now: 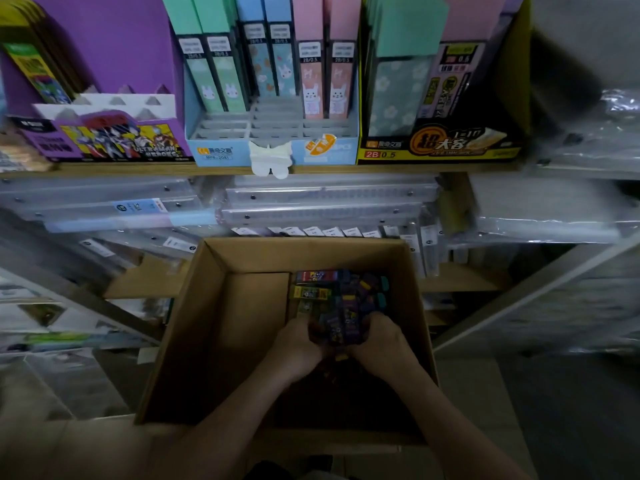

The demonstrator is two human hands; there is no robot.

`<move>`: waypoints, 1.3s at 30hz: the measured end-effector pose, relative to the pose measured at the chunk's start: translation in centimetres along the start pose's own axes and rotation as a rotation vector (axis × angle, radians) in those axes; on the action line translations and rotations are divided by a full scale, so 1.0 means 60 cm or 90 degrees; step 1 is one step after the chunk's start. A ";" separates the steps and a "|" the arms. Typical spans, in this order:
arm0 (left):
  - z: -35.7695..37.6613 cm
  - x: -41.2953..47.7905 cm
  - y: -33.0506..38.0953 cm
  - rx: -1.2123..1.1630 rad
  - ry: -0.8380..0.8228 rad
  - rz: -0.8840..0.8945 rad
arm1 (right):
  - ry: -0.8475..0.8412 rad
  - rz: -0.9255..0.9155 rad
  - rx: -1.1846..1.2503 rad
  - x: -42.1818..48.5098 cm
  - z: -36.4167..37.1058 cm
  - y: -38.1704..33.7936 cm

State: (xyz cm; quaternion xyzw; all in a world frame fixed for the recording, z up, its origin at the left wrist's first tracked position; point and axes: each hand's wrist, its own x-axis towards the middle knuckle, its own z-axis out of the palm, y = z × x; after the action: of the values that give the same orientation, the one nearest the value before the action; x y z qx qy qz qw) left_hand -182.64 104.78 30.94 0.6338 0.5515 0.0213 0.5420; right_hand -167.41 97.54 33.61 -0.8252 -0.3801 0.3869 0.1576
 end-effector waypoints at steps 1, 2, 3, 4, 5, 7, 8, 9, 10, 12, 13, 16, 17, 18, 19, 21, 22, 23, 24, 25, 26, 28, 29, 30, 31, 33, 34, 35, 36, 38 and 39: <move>0.000 0.000 0.000 -0.006 0.001 -0.005 | -0.008 0.009 0.018 0.003 0.002 0.003; -0.001 0.000 0.000 -0.013 0.004 -0.009 | -0.014 0.018 0.032 0.007 0.004 0.005; -0.004 0.001 0.001 -0.014 0.009 -0.011 | -0.015 0.029 0.044 0.010 0.005 0.005; -0.006 0.001 0.002 -0.005 0.016 -0.009 | -0.008 0.039 0.057 0.014 0.007 0.003; -0.007 0.001 0.003 0.008 0.022 -0.008 | 0.003 0.044 0.067 0.017 0.007 0.000; -0.007 0.002 0.002 0.015 0.020 -0.012 | 0.020 0.051 0.064 0.020 0.009 -0.006; -0.005 0.002 0.001 0.006 0.014 -0.014 | 0.022 0.051 0.056 0.020 0.008 -0.007; -0.004 0.001 -0.001 -0.005 0.006 -0.016 | 0.018 0.049 0.047 0.018 0.007 -0.006; -0.004 -0.001 -0.002 -0.011 0.000 -0.015 | 0.008 0.044 0.037 0.014 0.005 -0.003; -0.006 -0.004 -0.004 0.004 -0.006 -0.003 | -0.027 0.019 0.003 0.005 -0.003 0.004; -0.007 -0.005 -0.006 0.018 -0.013 0.003 | -0.048 0.007 -0.015 0.000 -0.006 0.009; -0.009 -0.012 -0.008 0.049 -0.039 0.016 | -0.095 -0.026 -0.057 -0.019 -0.011 0.011; -0.009 -0.013 -0.008 0.055 -0.041 0.020 | -0.104 -0.033 -0.073 -0.022 -0.009 0.011; -0.008 -0.015 -0.008 0.063 -0.038 0.024 | -0.111 -0.033 -0.089 -0.025 -0.006 0.010; -0.008 -0.016 -0.006 0.074 -0.030 0.027 | -0.110 -0.028 -0.107 -0.027 -0.002 0.009; -0.007 -0.017 -0.004 0.093 -0.016 0.029 | -0.090 -0.018 -0.126 -0.027 0.004 0.012; -0.007 -0.017 -0.004 0.098 -0.012 0.026 | -0.085 -0.016 -0.122 -0.027 0.007 0.014; -0.006 -0.018 -0.004 0.104 -0.009 0.022 | -0.085 -0.015 -0.108 -0.027 0.009 0.015; -0.005 -0.018 -0.004 0.109 -0.006 0.018 | -0.082 -0.014 -0.086 -0.028 0.011 0.016; -0.005 -0.018 -0.004 0.115 -0.002 0.015 | -0.076 -0.008 -0.054 -0.026 0.011 0.020; -0.005 -0.018 -0.004 0.120 0.002 0.014 | -0.068 -0.001 -0.020 -0.027 0.010 0.020; -0.006 -0.019 -0.003 0.128 0.011 0.016 | -0.058 0.024 0.033 -0.026 0.011 0.021; -0.007 -0.019 -0.002 0.126 0.009 0.017 | -0.055 0.040 0.044 -0.024 0.013 0.022; -0.007 -0.020 -0.002 0.122 0.004 0.017 | -0.055 0.056 0.047 -0.024 0.016 0.020; -0.006 -0.020 -0.001 0.120 -0.002 0.019 | -0.055 0.071 0.055 -0.024 0.018 0.018; -0.004 -0.024 0.000 0.125 -0.008 0.018 | -0.051 0.081 0.076 -0.024 0.022 0.013; -0.004 -0.025 0.001 0.127 -0.013 0.017 | -0.051 0.078 0.067 -0.023 0.024 0.011; -0.004 -0.027 0.001 0.130 -0.021 0.015 | -0.056 0.074 0.048 -0.022 0.025 0.012; -0.005 -0.028 0.001 0.138 -0.034 0.011 | -0.061 0.073 0.034 -0.021 0.026 0.012; -0.007 -0.029 -0.001 0.166 -0.054 -0.001 | -0.072 0.078 0.028 -0.021 0.026 0.012; -0.008 -0.030 -0.002 0.175 -0.058 -0.007 | -0.078 0.084 0.035 -0.020 0.027 0.012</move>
State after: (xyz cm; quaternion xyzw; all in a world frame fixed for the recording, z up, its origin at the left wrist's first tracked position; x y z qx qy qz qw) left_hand -183.68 103.78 32.07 0.6995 0.5274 -0.0861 0.4745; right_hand -168.76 96.08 32.79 -0.8185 -0.3234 0.4564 0.1309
